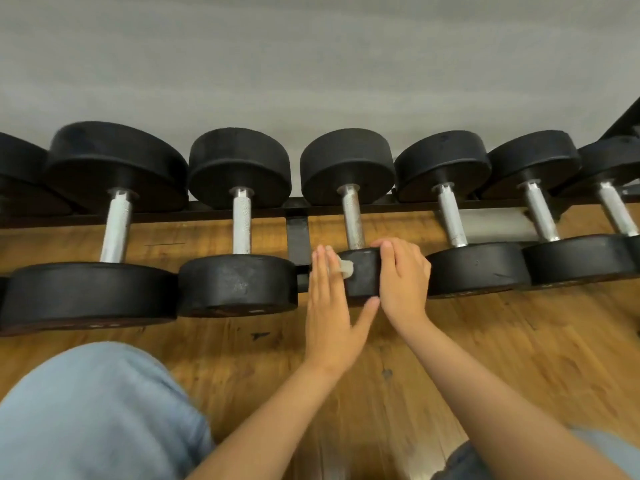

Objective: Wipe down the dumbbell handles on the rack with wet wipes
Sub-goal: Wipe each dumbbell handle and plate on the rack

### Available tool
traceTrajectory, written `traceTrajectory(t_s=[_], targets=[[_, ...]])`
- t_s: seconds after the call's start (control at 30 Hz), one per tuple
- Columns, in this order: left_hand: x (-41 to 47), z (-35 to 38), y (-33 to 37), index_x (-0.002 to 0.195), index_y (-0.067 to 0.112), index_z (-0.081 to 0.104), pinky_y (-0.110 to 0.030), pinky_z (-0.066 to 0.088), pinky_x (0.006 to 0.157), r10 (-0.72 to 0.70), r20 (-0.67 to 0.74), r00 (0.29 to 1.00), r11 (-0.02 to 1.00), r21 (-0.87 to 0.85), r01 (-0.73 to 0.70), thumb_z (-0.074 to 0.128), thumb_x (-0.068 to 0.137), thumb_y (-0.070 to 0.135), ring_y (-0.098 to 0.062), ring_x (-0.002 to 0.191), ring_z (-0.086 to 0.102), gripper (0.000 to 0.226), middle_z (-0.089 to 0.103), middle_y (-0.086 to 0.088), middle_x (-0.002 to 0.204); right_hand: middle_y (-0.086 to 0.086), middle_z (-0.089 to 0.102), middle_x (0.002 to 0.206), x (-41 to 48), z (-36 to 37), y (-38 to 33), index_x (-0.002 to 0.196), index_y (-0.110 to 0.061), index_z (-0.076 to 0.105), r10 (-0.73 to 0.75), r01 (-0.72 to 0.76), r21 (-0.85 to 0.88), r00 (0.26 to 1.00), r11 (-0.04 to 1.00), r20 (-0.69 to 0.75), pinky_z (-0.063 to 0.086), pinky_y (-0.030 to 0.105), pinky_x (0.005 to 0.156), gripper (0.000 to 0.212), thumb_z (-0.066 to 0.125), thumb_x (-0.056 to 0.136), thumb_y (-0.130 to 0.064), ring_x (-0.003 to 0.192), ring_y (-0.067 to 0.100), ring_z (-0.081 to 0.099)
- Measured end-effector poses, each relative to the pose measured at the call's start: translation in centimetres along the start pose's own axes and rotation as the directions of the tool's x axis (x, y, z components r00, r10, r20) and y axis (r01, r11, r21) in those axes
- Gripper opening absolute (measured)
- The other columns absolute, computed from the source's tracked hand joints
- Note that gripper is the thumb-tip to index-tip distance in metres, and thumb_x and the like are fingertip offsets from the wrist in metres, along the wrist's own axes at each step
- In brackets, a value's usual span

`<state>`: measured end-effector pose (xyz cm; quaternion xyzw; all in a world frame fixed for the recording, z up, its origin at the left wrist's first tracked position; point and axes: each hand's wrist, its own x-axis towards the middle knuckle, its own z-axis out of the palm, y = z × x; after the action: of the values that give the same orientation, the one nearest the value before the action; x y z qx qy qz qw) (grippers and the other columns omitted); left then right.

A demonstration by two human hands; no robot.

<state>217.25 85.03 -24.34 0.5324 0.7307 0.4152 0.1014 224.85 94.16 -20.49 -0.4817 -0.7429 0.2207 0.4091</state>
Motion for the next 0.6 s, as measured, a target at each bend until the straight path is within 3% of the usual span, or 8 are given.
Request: traceTrajectory(t_s=[0.17, 0.3, 0.4, 0.5, 0.6], targets=[[-1.0, 0.4, -1.8, 0.153, 0.026, -0.020, -0.032, -0.003, 0.121, -0.052, 0.039, 0.998, 0.998, -0.044, 0.054, 0.048, 0.078, 0.077, -0.007, 0.148, -0.020, 0.113, -0.028, 0.009, 0.160, -0.009, 0.061, 0.095, 0.1, -0.2, 0.2, 0.096, -0.023, 0.064, -0.004, 0.004, -0.011, 0.999, 1.000, 0.052, 0.027, 0.028, 0.095, 0.042, 0.024, 0.097, -0.036, 0.101, 0.007, 0.050], [-0.4, 0.2, -2.1, 0.146, 0.041, -0.024, -0.037, 0.012, 0.124, -0.183, 0.057, 0.982, 0.960, -0.204, 0.190, 0.071, 0.071, 0.066, -0.005, 0.150, -0.011, 0.123, -0.025, 0.018, 0.159, -0.006, 0.058, 0.093, 1.1, -0.8, 0.6, 0.092, -0.022, 0.060, -0.015, 0.013, 0.020, 0.996, 1.000, 0.089, 0.023, 0.024, 0.091, 0.038, 0.025, 0.097, -0.035, 0.100, 0.010, 0.048], [-2.6, 0.8, -2.5, 0.145, 0.043, -0.028, -0.033, 0.011, 0.122, -0.187, 0.092, 0.978, 0.962, -0.185, 0.201, 0.078, 0.067, 0.061, -0.007, 0.150, -0.008, 0.134, -0.023, 0.017, 0.160, -0.001, 0.061, 0.094, 1.4, -0.8, 0.9, 0.094, -0.015, 0.064, 0.022, -0.026, 0.052, 0.997, 0.998, 0.070, 0.033, 0.035, 0.095, 0.039, 0.030, 0.103, -0.031, 0.100, 0.016, 0.051], [-0.5, 0.4, -3.2, 0.154, 0.036, -0.007, -0.033, 0.019, 0.120, -0.287, 0.166, 0.943, 0.902, -0.285, 0.325, 0.085, 0.063, 0.053, -0.012, 0.150, 0.010, 0.130, 0.002, 0.009, 0.164, -0.001, 0.062, 0.095, 1.6, -0.4, 1.0, 0.095, -0.014, 0.065, 0.034, -0.035, 0.013, 0.995, 0.999, 0.089, 0.037, 0.040, 0.096, 0.037, 0.033, 0.104, -0.030, 0.099, 0.016, 0.053], [1.5, 0.0, -3.7, 0.152, 0.031, 0.013, -0.039, 0.031, 0.116, -0.341, 0.238, 0.909, 0.806, -0.423, 0.413, 0.089, 0.061, 0.046, -0.014, 0.142, 0.031, 0.119, 0.029, 0.007, 0.155, -0.003, 0.061, 0.092, 1.6, -0.3, 1.1, 0.092, -0.016, 0.063, 0.025, -0.025, 0.004, 0.996, 1.000, 0.084, 0.038, 0.040, 0.095, 0.051, 0.021, 0.097, -0.045, 0.096, 0.016, 0.053]])
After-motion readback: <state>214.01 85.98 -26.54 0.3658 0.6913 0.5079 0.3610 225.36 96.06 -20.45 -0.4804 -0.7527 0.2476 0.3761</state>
